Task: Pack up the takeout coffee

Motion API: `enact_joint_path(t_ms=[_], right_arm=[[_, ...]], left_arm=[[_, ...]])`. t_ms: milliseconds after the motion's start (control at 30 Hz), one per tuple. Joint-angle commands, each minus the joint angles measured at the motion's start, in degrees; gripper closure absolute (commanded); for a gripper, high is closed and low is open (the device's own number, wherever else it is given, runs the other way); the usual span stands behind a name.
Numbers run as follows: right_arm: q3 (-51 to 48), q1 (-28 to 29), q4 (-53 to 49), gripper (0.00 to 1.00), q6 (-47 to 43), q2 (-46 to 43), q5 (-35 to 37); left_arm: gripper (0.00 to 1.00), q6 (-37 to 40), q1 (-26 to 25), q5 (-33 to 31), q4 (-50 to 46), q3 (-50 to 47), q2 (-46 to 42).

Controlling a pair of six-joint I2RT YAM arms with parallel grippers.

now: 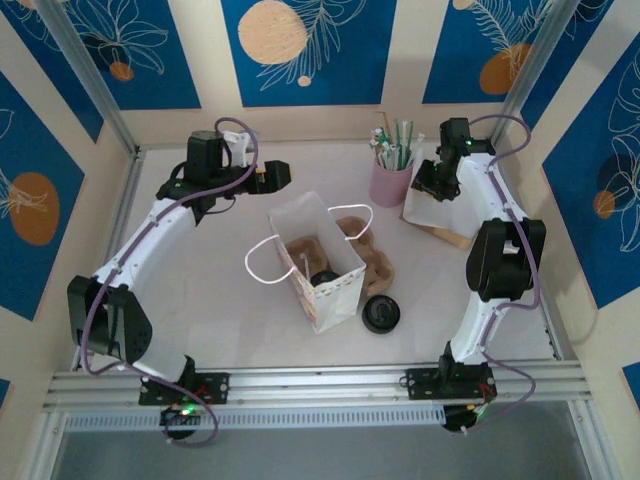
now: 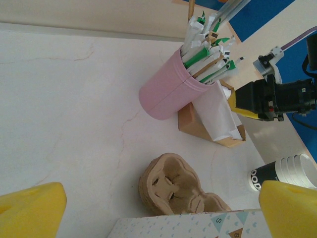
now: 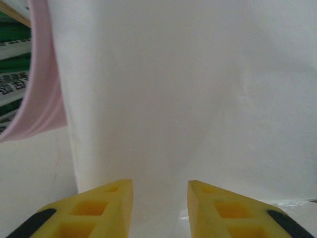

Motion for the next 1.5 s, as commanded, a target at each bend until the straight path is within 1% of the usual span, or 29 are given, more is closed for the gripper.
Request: enact_joint_path(t_ms=[0,200,367,467,567,633,700,833,1000,1067,1133,1167,1267,1367,1467], right_arm=[[-0.35,0.86,1.09,0.62,-0.34,-3.98,-2.96],[-2.53,2.36,1.14,0.58,-0.32,-7.82,-1.07],[-2.31,3.37,0.22,0.42,-1.04,-7.89,-0.68],[-2.53,3.37,-0.71,0.36,-1.18,-6.62,1.16],[-3.01,3.62,-0.92,0.37,-1.94,-5.68,3.36],[-3.47,3.81,-0.36,0.37,-2.83,-4.86,3.13],[-3.05,4.09,-0.45,0.41,-3.57,-3.55,2.68],[-1.73,5.46,-1.17,0.42,-4.66,-1.0,5.02],[-0.48,6.01,-1.96,0.49,-4.85,1.25,8.56],[-0.34,6.0,-1.98,0.56,-4.85,1.62,9.62],[-0.17,6.08,-2.37,0.66,-4.6,1.17,10.94],[-0.18,6.12,-2.64,0.72,-4.39,0.49,11.87],[-0.28,6.34,-3.31,0.84,-4.11,-2.58,14.53],[-0.02,6.27,-4.44,0.93,-3.75,-6.15,16.45],[0.36,6.36,-5.37,0.99,-3.27,-10.43,17.55]], left_arm=[[0.0,0.5,-0.41,-0.73,-0.86,-0.63,-1.49],[0.0,0.76,-0.41,-0.82,-0.82,-0.99,-1.73],[0.0,0.59,-0.42,-0.77,-0.7,-1.28,-1.84],[0.0,0.55,-0.41,-0.97,-0.55,-1.55,-2.12],[0.0,0.62,-0.41,-1.01,-0.84,-1.64,-2.27],[0.0,0.74,-0.43,-1.17,-0.84,-1.69,-2.36],[0.0,0.68,-0.41,-1.11,-0.88,-1.77,-2.38],[0.0,0.59,-0.34,-1.14,-0.78,-1.69,-2.34],[0.0,0.59,-0.41,-1.2,-0.97,-1.77,-2.41],[0.0,0.68,-0.41,-1.2,-1.21,-1.77,-2.45],[0.0,0.68,-0.41,-1.3,-1.38,-1.86,-2.67],[0.0,0.68,-0.43,-1.31,-1.46,-1.87,-2.84],[0.0,0.68,-0.41,-1.28,-1.85,-1.7,-3.56],[0.0,0.35,-0.45,-0.75,-2.05,-1.77,-4.63],[0.0,-0.23,-0.42,0.03,-2.29,-1.97,-6.14]])
